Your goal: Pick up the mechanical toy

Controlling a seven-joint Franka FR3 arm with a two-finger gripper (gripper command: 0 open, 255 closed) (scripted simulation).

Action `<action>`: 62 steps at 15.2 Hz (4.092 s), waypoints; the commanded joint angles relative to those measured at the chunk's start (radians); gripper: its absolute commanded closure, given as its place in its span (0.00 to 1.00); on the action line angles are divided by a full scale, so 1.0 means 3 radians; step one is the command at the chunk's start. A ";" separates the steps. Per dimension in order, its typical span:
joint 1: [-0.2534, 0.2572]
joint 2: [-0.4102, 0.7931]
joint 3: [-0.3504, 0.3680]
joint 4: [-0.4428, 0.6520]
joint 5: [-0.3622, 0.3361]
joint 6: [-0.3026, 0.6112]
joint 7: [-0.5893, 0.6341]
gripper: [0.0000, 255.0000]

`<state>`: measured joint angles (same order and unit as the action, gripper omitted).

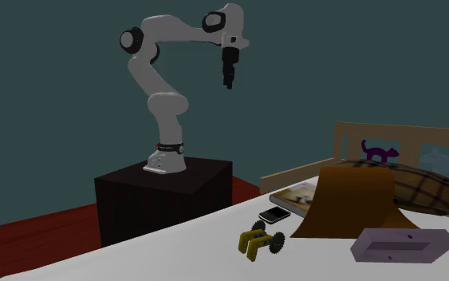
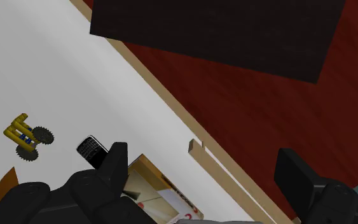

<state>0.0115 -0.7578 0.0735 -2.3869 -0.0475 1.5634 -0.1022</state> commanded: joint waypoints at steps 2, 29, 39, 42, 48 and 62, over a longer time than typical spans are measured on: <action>-0.0024 0.0053 -0.0038 -0.0044 -0.0037 0.0095 -0.0034 0.00; -0.0632 0.2739 -0.0915 0.0420 -0.0545 0.2378 -0.0794 0.00; -0.0922 0.3981 -0.0990 0.1356 -0.0331 0.2711 -0.1129 0.00; -0.1031 0.4357 -0.0980 0.1720 -0.0265 0.2730 -0.1216 0.00; -0.1243 0.5071 -0.0949 0.2521 -0.0164 0.2659 -0.1347 0.00; -0.1270 0.5349 -0.0926 0.2621 -0.0146 0.2834 -0.1319 1.00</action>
<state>-0.3694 0.8455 -0.2045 -1.6006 -0.0913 2.4129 -0.4979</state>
